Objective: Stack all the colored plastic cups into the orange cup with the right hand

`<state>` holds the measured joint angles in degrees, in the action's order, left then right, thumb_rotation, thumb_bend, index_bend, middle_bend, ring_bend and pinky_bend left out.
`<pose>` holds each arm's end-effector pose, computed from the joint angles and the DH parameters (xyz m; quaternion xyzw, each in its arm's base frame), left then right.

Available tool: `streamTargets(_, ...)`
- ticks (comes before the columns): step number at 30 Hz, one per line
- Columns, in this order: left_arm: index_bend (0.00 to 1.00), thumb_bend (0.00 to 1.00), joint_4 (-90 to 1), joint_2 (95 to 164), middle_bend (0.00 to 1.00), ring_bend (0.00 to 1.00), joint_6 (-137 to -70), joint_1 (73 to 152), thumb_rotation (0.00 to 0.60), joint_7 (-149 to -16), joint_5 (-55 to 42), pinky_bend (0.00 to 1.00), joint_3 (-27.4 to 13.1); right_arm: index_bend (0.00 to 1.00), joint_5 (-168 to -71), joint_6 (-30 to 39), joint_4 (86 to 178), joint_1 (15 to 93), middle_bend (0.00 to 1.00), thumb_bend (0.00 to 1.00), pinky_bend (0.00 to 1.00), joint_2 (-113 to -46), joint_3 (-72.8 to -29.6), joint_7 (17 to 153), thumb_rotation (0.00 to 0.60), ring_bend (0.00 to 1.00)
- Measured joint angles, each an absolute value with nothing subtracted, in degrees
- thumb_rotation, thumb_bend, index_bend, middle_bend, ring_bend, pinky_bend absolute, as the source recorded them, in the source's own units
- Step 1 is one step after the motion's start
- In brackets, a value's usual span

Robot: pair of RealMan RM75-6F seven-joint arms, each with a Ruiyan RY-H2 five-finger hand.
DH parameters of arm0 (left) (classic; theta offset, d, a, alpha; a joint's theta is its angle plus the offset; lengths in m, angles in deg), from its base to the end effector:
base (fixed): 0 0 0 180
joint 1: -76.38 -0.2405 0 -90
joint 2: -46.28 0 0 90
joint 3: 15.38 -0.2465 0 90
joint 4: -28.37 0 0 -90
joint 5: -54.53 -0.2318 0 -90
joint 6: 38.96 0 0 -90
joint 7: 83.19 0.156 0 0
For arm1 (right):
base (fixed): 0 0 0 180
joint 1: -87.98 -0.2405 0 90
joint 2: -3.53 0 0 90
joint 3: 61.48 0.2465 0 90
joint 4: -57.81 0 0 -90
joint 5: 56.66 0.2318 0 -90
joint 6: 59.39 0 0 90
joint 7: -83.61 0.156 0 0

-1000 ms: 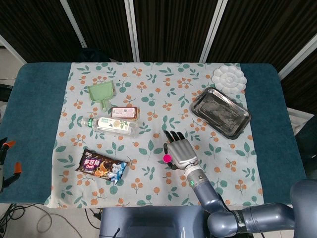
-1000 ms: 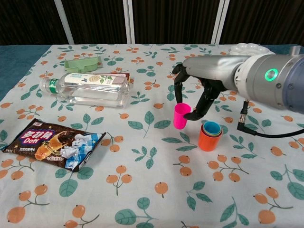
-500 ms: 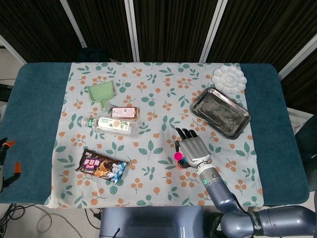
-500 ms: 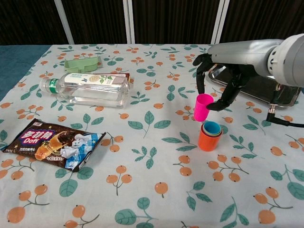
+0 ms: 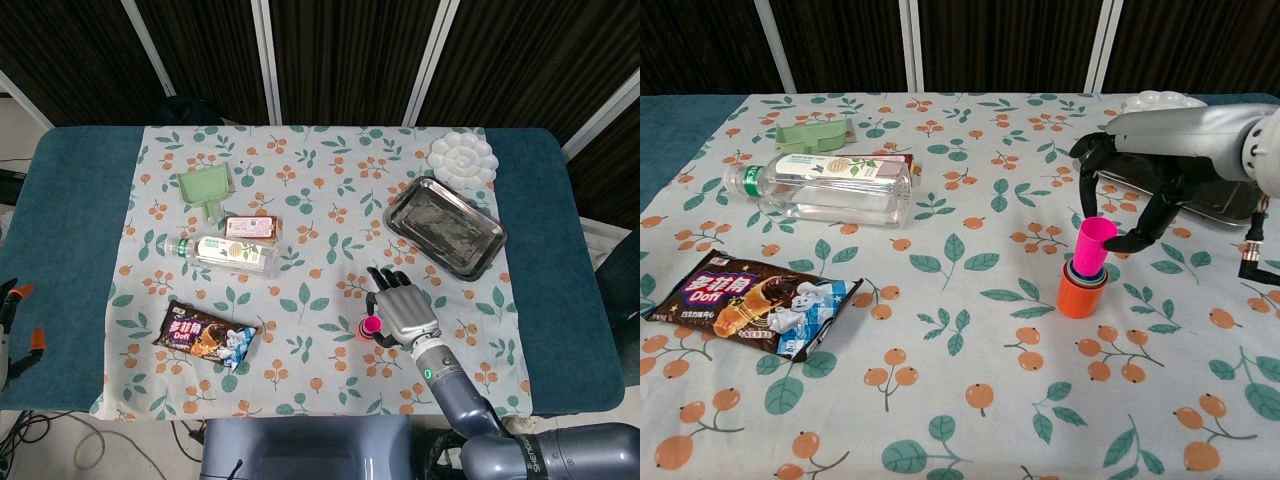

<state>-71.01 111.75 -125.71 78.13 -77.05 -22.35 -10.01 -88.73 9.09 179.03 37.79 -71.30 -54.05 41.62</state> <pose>-0.3095 0.1833 0.1337 -0.5184 -0.4330 -0.3720 0.6367 -0.0851 -0.2843 0.0054 0.7422 -0.4479 0.2769 0.4146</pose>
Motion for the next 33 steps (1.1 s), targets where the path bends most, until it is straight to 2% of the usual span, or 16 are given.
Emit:
streamTargets(14,0.19,0.47,-70.97,111.72,0.07,0.0,-125.76,78.1,0.6,-76.93,-22.18,0.01,-9.94,0.51,-89.51,7.56,176.81,37.97,0.0,0.38,0.1,-72.55,-55.49,43.11,0.6,0.02)
streamTargets(16,0.19,0.47,-70.96,111.68,0.07,0.0,-125.78,78.07,0.6,-77.05,-22.12,0.01,-9.91,0.47,-89.44,7.43,176.41,37.91,0.0,0.38,0.1,-72.95,-55.64,43.17,0.6,0.02)
streamTargets(21,0.19,0.47,-70.96,111.65,0.07,0.0,-125.69,78.13,0.6,-77.1,-22.22,0.01,-9.93,0.16,-88.79,7.16,175.19,37.82,0.0,0.38,0.1,-73.96,-55.88,43.51,0.6,0.02)
streamTargets(23,0.19,0.47,-70.95,111.64,0.07,0.0,-125.7,78.12,0.6,-77.15,-22.22,0.01,-9.93,0.11,-88.56,7.09,174.87,37.69,0.0,0.38,0.1,-74.09,-56.05,43.3,0.6,0.02)
streamTargets(29,0.19,0.47,-70.92,111.6,0.07,0.0,-125.72,78.14,0.6,-77.29,-22.22,0.01,-9.85,0.1,-88.39,7.27,174.94,37.51,0.0,0.38,0.1,-73.36,-56.85,42.19,0.6,0.02)
streamTargets(33,0.19,0.47,-70.9,111.61,0.07,0.0,-125.71,78.16,0.6,-77.29,-22.34,0.01,-9.89,0.06,-91.26,10.37,175.53,38.67,0.0,0.38,0.09,-72.83,-57.37,42.41,0.6,0.0)
